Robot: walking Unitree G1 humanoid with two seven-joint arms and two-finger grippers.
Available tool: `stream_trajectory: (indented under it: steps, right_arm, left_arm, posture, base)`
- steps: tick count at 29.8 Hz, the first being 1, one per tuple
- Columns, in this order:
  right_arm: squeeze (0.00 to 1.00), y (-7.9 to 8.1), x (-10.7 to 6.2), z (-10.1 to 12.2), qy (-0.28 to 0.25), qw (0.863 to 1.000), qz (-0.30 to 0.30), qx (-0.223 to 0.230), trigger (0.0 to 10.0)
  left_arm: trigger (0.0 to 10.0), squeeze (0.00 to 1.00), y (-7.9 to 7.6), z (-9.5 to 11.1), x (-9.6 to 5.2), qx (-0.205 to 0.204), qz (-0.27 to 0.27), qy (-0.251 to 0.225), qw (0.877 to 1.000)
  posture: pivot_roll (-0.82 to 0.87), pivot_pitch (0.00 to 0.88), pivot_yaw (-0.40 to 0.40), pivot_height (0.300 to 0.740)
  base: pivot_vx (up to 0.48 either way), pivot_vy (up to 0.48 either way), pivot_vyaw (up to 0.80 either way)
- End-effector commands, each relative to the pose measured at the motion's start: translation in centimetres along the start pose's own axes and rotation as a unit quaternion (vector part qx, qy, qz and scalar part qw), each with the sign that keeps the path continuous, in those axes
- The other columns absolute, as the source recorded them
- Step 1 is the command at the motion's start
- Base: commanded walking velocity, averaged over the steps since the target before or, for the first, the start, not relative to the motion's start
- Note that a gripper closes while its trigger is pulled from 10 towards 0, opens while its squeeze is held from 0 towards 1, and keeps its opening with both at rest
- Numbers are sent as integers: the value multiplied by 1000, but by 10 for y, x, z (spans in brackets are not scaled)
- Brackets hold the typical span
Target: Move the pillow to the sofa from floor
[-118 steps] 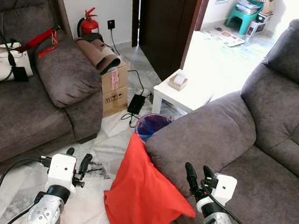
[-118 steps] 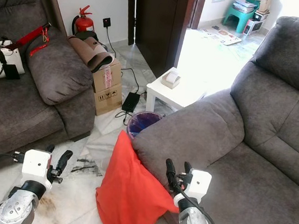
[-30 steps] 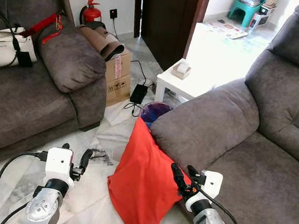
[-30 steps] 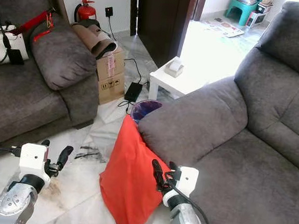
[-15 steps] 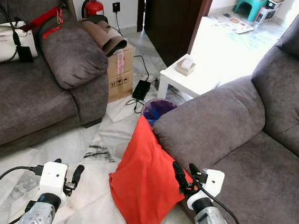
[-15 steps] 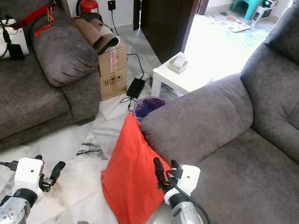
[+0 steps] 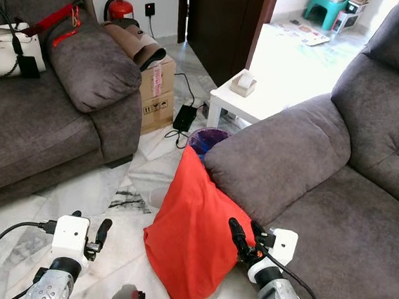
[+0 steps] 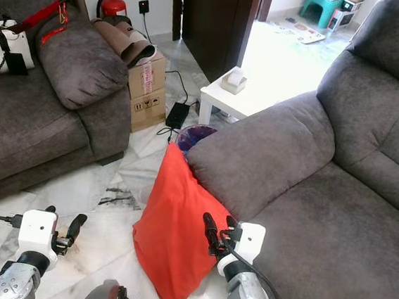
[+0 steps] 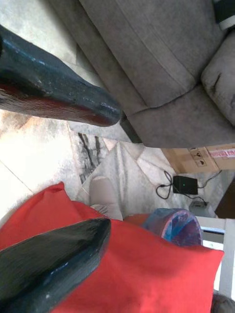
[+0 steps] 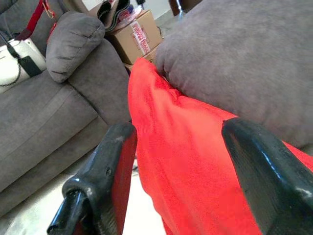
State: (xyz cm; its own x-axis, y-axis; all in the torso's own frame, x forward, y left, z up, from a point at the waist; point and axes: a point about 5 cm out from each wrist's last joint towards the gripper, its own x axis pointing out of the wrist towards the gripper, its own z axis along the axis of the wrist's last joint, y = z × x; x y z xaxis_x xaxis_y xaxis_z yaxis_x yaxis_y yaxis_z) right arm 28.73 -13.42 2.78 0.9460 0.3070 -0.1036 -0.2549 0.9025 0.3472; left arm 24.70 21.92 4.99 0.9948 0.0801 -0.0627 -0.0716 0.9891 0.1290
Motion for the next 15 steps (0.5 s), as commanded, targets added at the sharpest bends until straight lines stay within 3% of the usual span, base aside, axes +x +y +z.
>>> stream_trajectory:
  steps: [1, 15]
  right_arm:
    - [0, -1, -2, -1, 1, 1000, -1, -1, 10000]
    - [0, 3, -1, -1, -2, 1000, 2, -2, 10000]
  left_arm:
    - [10000, 0, 1, -5, -3, -7, 8, 9, 1000]
    - [10000, 0, 3, -5, -2, -9, 13, 11, 1000]
  posture:
    - [88, 192, -10, 645]
    - [93, 188, -10, 636]
  base:
    - [0, 0, 0]
    - [0, 0, 0]
